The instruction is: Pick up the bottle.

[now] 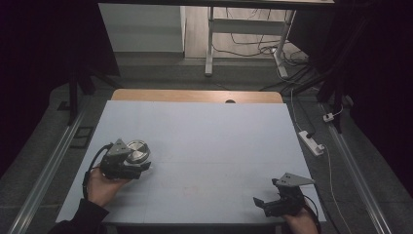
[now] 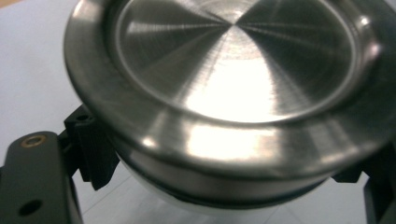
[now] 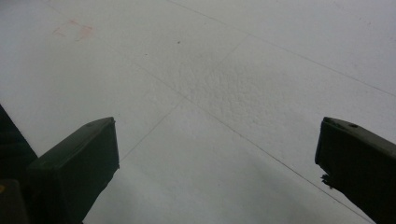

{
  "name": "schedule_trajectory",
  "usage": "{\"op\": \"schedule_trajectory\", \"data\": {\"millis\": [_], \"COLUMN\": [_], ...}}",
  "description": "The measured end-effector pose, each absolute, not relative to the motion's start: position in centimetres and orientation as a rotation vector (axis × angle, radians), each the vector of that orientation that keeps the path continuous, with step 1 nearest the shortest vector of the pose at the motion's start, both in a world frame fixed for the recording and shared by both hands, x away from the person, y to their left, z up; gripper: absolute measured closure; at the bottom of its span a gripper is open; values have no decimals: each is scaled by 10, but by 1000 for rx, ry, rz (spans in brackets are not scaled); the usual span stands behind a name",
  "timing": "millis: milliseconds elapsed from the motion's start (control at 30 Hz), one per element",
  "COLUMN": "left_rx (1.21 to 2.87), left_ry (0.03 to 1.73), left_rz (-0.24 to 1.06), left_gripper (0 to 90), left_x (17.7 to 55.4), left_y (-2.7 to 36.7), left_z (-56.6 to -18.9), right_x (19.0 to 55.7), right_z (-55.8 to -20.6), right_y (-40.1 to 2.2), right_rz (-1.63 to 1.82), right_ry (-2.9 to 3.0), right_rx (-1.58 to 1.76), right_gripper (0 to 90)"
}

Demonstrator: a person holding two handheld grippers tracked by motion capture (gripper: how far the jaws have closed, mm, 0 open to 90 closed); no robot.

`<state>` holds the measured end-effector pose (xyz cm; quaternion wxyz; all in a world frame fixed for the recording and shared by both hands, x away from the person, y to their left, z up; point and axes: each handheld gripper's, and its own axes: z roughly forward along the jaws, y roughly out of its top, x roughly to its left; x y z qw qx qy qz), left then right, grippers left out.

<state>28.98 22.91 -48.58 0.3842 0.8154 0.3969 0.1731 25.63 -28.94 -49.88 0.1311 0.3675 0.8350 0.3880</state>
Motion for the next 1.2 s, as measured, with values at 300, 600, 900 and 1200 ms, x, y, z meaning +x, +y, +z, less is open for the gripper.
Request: {"op": "schedule_trajectory", "data": {"millis": [300, 600, 900, 1200], "left_rx": [2100, 2124, 2154, 2181], "left_ry": [923, 846, 755, 675], "left_rz": [418, 378, 356, 332], "left_gripper": [157, 157, 157, 157], "left_x": [295, 304, 313, 318], "left_y": [210, 191, 165, 141], "left_z": [-473, -462, -449, -439], "right_x": [256, 256, 256, 256], "right_z": [-499, -499, -499, -499], "right_y": [-289, -289, -290, -290], "right_rz": [1126, 1126, 1130, 1131], "right_ry": [2424, 2424, 2423, 2424], "right_rx": [1067, 1068, 1067, 1068], "right_gripper": [0, 0, 0, 0]}}
